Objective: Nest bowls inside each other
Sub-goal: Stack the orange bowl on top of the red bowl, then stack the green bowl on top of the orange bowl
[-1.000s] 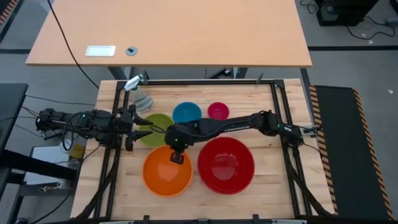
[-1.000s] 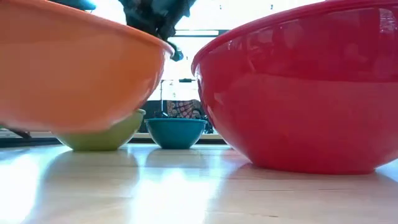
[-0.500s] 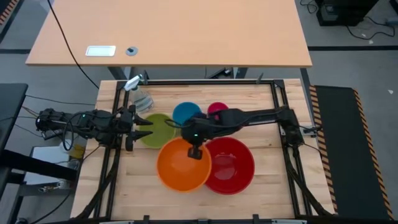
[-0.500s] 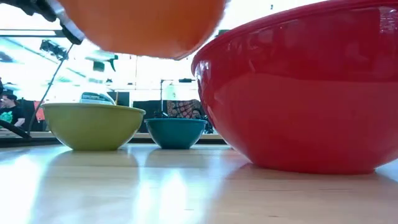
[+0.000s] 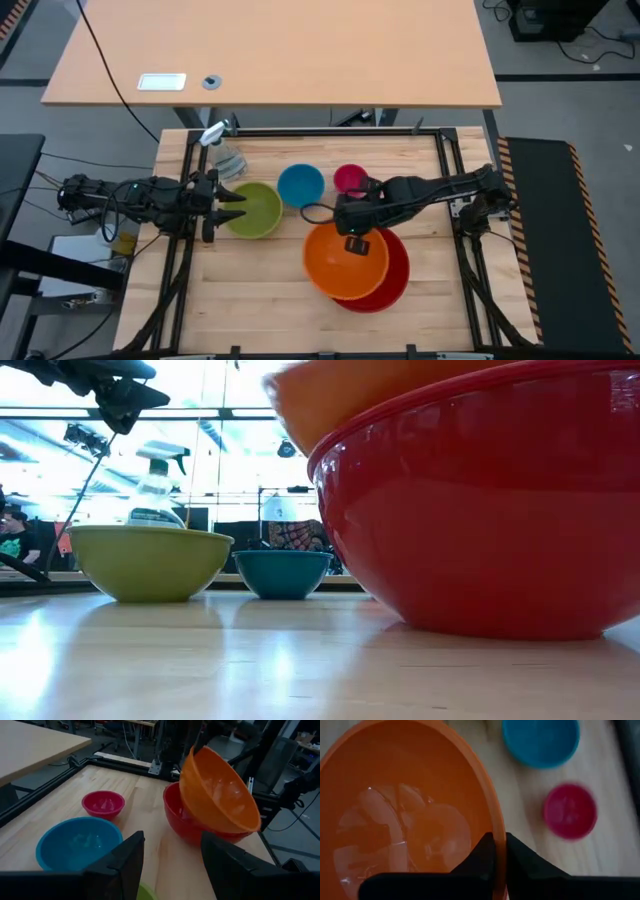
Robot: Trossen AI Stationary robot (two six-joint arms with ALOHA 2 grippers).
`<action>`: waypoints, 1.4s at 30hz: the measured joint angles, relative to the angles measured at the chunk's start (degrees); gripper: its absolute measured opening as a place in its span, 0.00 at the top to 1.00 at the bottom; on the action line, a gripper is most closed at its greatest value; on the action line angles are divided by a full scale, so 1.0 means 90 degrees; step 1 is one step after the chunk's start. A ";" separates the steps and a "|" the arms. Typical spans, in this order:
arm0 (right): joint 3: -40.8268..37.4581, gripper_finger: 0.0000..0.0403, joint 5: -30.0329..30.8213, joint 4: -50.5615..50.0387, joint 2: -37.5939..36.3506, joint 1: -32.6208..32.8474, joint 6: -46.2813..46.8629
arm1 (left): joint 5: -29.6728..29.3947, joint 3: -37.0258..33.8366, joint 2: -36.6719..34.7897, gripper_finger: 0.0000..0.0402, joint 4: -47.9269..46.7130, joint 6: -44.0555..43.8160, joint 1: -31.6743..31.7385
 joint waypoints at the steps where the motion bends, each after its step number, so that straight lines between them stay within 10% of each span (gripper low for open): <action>1: -0.0317 0.93 -0.0095 0.0078 -0.0141 -0.0005 0.0029 | 0.0000 -0.0035 0.0000 0.51 -0.0009 -0.0035 0.0000; 19: -0.4673 0.90 -0.1182 0.3280 -0.1637 -0.0538 0.0637 | -0.0002 -0.0115 0.0514 0.51 0.0228 -0.0095 0.0002; 33: -0.3930 0.53 -0.2052 0.2736 -0.1597 -0.0616 0.0577 | -0.0192 -0.0115 0.0585 0.51 0.0315 -0.0059 0.0010; 42: -0.2886 0.37 -0.0541 0.2356 -0.1585 -0.0696 0.0234 | -0.0194 -0.0115 0.0585 0.51 0.0318 -0.0019 0.0010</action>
